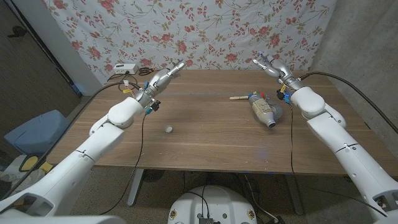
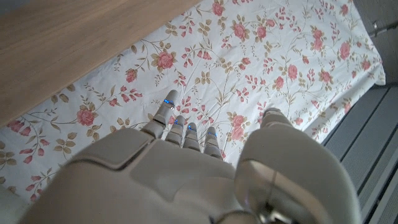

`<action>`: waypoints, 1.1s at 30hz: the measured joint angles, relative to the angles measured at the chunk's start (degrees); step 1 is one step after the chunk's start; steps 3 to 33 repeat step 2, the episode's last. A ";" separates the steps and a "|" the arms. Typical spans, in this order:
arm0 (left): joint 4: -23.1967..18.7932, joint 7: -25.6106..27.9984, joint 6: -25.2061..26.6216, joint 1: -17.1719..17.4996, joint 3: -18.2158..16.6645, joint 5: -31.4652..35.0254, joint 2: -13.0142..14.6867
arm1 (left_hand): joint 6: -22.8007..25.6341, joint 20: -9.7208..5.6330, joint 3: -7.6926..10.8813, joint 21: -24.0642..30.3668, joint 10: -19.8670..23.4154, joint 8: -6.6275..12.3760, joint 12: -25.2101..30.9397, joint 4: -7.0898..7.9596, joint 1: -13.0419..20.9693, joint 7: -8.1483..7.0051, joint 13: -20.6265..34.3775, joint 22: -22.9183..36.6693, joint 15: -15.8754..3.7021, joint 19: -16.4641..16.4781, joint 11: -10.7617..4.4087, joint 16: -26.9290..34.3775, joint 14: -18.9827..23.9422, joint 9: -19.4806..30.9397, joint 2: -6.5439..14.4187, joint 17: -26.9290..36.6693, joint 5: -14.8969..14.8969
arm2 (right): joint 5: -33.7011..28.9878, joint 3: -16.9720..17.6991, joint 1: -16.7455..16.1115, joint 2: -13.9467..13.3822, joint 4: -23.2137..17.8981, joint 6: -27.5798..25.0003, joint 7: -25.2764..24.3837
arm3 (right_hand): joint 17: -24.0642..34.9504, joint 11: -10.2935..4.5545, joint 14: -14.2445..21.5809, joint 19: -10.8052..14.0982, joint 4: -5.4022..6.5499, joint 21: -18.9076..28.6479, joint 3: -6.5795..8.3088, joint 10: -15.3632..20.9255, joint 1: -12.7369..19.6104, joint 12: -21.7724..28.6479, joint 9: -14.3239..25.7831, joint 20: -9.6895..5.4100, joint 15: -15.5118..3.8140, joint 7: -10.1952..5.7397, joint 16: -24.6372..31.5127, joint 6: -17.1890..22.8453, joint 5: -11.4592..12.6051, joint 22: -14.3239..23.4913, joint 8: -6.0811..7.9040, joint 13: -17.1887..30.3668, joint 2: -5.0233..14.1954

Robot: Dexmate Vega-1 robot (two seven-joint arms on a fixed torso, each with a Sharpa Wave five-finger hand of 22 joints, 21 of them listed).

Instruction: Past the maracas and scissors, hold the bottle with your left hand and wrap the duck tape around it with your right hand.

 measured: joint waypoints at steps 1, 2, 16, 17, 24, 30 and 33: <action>0.36 -0.78 -1.02 0.15 -0.14 -1.53 -0.26 | 0.00 0.00 -0.10 0.00 0.00 0.00 0.00 0.10 -0.04 0.00 0.00 0.00 0.00 0.00 0.00 0.00 0.00 0.00 0.04 -0.17 0.00 | 0.94 0.44 -0.03 1.13 1.92 2.31 -1.54 | -0.42 -0.13 -0.08 -0.09 -0.11 -0.38 -0.11 -0.12 -0.23 0.00 0.00 0.09 0.06 -0.04 0.00 0.04 0.07 0.00 0.23 -0.25 -0.07; 0.77 -1.03 -1.33 0.36 -0.32 -2.08 -0.56 | 0.00 0.00 -0.25 0.00 0.00 0.00 0.00 0.25 -0.41 0.00 0.00 0.00 0.00 0.00 0.00 0.00 0.00 0.00 0.41 -0.23 0.00 | 1.00 0.44 -0.03 1.13 1.92 2.48 -1.59 | -0.84 -0.27 -0.12 -0.09 -0.17 -0.58 -0.17 -0.16 -0.45 0.03 0.00 0.09 0.00 -0.45 0.00 0.63 0.25 0.00 0.40 -0.45 -0.01; 0.77 -1.03 -1.33 0.36 -0.32 -2.08 -0.56 | 0.00 0.00 -0.25 0.00 0.00 0.00 0.00 0.25 -0.41 0.00 0.00 0.00 0.00 0.00 0.00 0.00 0.00 0.00 0.41 -0.23 0.00 | 1.00 0.44 -0.03 1.13 1.92 2.48 -1.59 | -0.84 -0.27 -0.12 -0.09 -0.17 -0.58 -0.17 -0.16 -0.45 0.03 0.00 0.09 0.00 -0.45 0.00 0.63 0.25 0.00 0.40 -0.45 -0.01; 0.77 -1.03 -1.33 0.36 -0.32 -2.08 -0.56 | 0.00 0.00 -0.25 0.00 0.00 0.00 0.00 0.25 -0.41 0.00 0.00 0.00 0.00 0.00 0.00 0.00 0.00 0.00 0.41 -0.23 0.00 | 1.00 0.44 -0.03 1.13 1.92 2.48 -1.59 | -0.84 -0.27 -0.12 -0.09 -0.17 -0.58 -0.17 -0.16 -0.45 0.03 0.00 0.09 0.00 -0.45 0.00 0.63 0.25 0.00 0.40 -0.45 -0.01; 0.77 -1.03 -1.33 0.36 -0.32 -2.08 -0.56 | 0.00 0.00 -0.25 0.00 0.00 0.00 0.00 0.25 -0.41 0.00 0.00 0.00 0.00 0.00 0.00 0.00 0.00 0.00 0.41 -0.23 0.00 | 1.00 0.44 -0.03 1.13 1.92 2.48 -1.59 | -0.84 -0.27 -0.12 -0.09 -0.17 -0.58 -0.17 -0.16 -0.45 0.03 0.00 0.09 0.00 -0.45 0.00 0.63 0.25 0.00 0.40 -0.45 -0.01; 0.77 -1.03 -1.33 0.36 -0.32 -2.08 -0.56 | 0.00 0.00 -0.25 0.00 0.00 0.00 0.00 0.25 -0.41 0.00 0.00 0.00 0.00 0.00 0.00 0.00 0.00 0.00 0.41 -0.23 0.00 | 1.00 0.44 -0.03 1.13 1.92 2.48 -1.59 | -0.84 -0.27 -0.12 -0.09 -0.17 -0.58 -0.17 -0.16 -0.45 0.03 0.00 0.09 0.00 -0.45 0.00 0.63 0.25 0.00 0.40 -0.45 -0.01; 0.77 -1.03 -1.33 0.36 -0.32 -2.08 -0.56 | 0.00 0.00 -0.25 0.00 0.00 0.00 0.00 0.25 -0.41 0.00 0.00 0.00 0.00 0.00 0.00 0.00 0.00 0.00 0.41 -0.23 0.00 | 1.00 0.44 -0.03 1.13 1.92 2.48 -1.59 | -0.84 -0.27 -0.12 -0.09 -0.17 -0.58 -0.17 -0.16 -0.45 0.03 0.00 0.09 0.00 -0.45 0.00 0.63 0.25 0.00 0.40 -0.45 -0.01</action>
